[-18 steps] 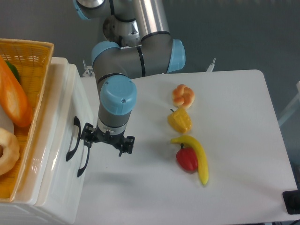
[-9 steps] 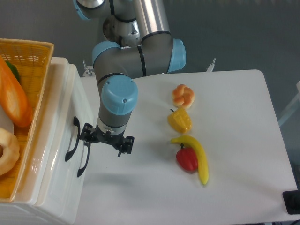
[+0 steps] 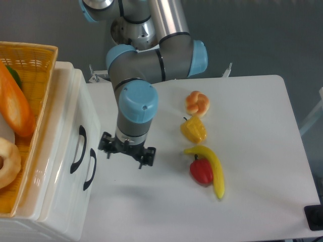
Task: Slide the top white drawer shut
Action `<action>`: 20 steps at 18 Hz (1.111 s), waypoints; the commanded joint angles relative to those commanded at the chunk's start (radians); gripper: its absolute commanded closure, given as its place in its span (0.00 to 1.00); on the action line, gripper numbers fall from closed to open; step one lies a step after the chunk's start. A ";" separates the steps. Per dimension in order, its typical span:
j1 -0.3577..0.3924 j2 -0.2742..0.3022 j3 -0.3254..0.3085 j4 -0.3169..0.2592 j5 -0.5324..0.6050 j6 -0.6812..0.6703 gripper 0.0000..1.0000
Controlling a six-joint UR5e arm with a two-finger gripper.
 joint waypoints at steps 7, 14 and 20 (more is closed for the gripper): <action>0.130 0.025 0.051 -0.002 0.040 0.303 0.00; 0.206 0.110 0.054 -0.012 0.127 0.650 0.00; 0.288 0.158 0.025 -0.054 0.190 0.762 0.00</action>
